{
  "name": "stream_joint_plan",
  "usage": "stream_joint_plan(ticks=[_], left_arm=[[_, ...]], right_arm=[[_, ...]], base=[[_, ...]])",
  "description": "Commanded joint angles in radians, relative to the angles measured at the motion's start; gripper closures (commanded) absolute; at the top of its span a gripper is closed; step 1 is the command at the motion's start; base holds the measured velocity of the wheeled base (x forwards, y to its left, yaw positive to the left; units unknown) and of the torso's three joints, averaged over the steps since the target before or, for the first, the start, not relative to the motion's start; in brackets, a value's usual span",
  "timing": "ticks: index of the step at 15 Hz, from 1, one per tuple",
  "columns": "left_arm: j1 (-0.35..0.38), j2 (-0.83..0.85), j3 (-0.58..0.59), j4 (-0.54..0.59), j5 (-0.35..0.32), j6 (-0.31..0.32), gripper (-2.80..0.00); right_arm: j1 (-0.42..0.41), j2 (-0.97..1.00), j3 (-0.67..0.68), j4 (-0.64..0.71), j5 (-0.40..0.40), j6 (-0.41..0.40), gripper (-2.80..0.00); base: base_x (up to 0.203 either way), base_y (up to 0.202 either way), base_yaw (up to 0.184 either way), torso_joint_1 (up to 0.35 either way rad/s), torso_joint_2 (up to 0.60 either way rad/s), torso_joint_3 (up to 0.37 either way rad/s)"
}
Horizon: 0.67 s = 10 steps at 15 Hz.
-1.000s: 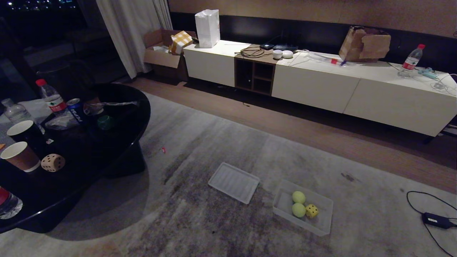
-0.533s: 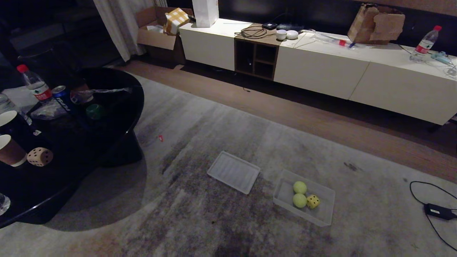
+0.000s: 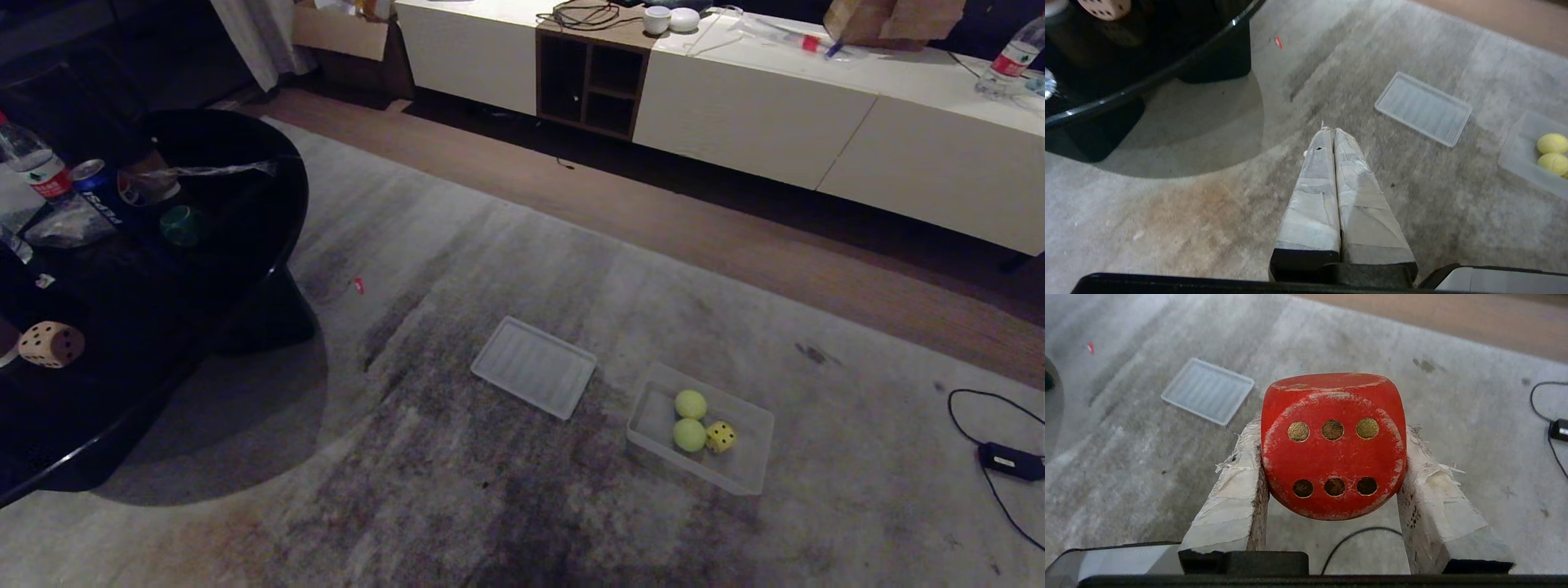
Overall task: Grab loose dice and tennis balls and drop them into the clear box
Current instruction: Put the toys in the box
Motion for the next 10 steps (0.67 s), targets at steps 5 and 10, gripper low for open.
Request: stream_joint_plan(ticks=[5,10], left_arm=[[0.000,0.002,0.002,0.000,0.001,0.000,0.00],[0.001,0.002,0.002,0.000,0.001,0.000,0.00]], right_arm=[[0.000,0.001,0.000,0.000,0.000,0.001,0.00],[0.000,0.001,0.000,0.000,0.000,0.001,0.00]], base=[[0.000,0.000,0.000,0.003,0.00,-0.197],[0.000,0.000,0.000,0.001,0.00,-0.200]])
